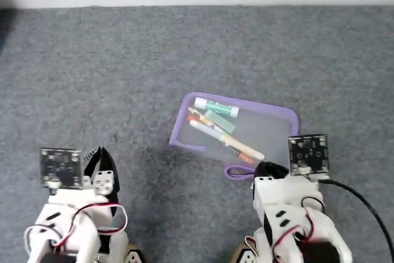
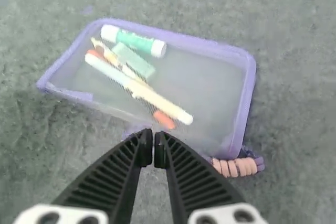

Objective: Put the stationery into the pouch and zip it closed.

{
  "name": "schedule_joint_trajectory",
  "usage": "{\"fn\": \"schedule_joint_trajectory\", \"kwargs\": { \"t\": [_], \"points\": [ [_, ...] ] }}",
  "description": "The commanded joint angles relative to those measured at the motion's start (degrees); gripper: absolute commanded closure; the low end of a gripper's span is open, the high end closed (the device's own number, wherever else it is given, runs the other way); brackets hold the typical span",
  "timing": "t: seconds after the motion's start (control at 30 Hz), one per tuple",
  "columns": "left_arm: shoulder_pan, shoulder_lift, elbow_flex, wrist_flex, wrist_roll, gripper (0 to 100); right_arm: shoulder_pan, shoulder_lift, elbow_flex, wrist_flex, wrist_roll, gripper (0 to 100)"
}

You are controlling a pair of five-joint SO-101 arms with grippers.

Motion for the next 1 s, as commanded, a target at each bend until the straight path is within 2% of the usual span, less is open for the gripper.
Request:
{"fn": "schedule_joint_trajectory", "kwargs": {
  "t": [0.0, 0.43, 0.87, 0.97],
  "points": [
    [0.1, -2.2, 5.3, -5.0, -2.8, 98, 0.5, -0.5, 3.8, -4.0, -0.2, 98.8],
    [0.2, -1.7, 19.5, -6.7, -2.5, 98, 0.7, -8.4, 27.9, -12.9, -0.2, 98.8],
    [0.1, -1.7, 24.6, -8.4, -2.5, 99, 0.7, -8.0, 35.9, -12.9, -0.3, 98.8],
    [0.1, -1.7, 29.6, -9.7, -2.5, 99, 0.7, -8.0, 38.0, -13.8, -0.3, 98.8]
  ]
}}
